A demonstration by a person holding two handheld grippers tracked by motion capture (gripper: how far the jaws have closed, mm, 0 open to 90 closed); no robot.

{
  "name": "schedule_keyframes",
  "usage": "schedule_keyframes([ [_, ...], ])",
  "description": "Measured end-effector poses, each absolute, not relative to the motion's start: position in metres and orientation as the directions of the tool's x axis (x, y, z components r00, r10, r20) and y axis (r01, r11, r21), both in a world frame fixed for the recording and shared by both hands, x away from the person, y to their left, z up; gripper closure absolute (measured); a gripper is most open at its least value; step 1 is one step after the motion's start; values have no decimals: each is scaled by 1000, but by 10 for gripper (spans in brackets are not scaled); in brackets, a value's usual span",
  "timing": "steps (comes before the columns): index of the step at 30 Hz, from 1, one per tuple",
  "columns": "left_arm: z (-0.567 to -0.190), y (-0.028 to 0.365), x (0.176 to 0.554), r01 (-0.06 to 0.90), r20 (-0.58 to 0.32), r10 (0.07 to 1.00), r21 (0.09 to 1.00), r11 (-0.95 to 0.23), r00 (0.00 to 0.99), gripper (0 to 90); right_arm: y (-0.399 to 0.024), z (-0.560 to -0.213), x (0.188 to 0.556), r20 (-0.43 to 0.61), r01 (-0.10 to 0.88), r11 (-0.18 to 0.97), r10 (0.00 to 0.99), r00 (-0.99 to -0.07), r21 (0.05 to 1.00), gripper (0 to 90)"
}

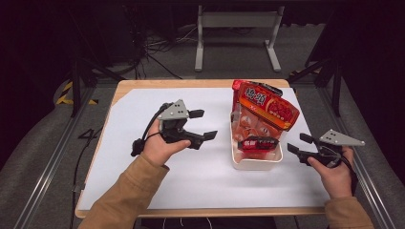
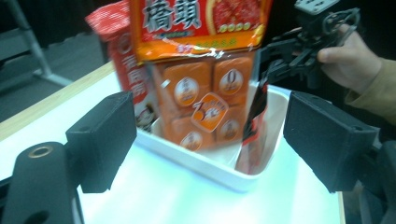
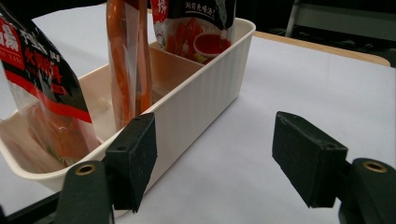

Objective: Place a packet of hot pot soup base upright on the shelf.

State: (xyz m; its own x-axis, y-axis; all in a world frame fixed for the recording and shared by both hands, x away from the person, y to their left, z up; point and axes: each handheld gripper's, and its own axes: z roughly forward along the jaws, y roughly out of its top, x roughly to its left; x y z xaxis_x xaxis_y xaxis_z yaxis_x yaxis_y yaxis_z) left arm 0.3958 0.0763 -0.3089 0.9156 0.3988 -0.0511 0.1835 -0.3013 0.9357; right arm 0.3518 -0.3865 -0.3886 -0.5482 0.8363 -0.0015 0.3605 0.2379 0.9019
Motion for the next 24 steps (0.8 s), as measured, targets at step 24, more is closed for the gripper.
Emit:
schedule_keyframes([
  [24,-347,168,376,257,-24,592,914,-313,805,140,-386,-393,352,-24,348,257,832,-555,902,286],
])
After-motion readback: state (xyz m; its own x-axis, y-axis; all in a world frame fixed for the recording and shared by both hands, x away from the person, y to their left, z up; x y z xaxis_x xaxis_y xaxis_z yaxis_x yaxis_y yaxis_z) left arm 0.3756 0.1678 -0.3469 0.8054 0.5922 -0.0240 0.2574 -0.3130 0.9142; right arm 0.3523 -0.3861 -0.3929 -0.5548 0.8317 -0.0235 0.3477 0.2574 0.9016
